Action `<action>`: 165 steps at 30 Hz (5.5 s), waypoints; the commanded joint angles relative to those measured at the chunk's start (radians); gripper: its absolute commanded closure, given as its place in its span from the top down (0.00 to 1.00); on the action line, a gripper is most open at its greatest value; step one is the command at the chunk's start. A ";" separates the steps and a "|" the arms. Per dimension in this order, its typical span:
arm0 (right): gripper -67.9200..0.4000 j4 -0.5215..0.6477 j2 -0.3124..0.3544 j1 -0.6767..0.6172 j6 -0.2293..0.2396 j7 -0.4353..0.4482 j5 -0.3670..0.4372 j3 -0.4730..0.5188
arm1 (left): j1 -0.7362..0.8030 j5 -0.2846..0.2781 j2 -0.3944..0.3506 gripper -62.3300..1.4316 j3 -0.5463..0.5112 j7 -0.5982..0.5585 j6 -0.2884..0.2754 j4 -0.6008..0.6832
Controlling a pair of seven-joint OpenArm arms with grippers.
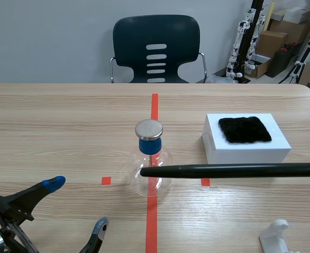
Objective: Do the electroscope experiment. move the rod toward and away from the electroscope
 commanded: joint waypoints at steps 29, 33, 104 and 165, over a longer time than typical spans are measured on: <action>0.02 0.010 -0.020 0.000 -0.014 0.000 0.019 0.003 | 0.002 -0.004 0.000 1.00 -0.003 -0.020 -0.002 0.014; 0.02 0.010 -0.020 0.000 -0.014 0.000 0.019 0.003 | 0.002 -0.004 0.000 1.00 -0.003 -0.020 -0.002 0.014; 0.02 -0.254 0.806 0.798 0.182 -0.789 -0.303 -0.590 | 0.002 -0.004 0.000 1.00 -0.003 -0.021 -0.002 0.014; 0.02 -0.127 0.784 0.435 0.250 -0.514 0.386 0.045 | 0.002 -0.004 0.000 1.00 -0.003 -0.020 -0.002 0.014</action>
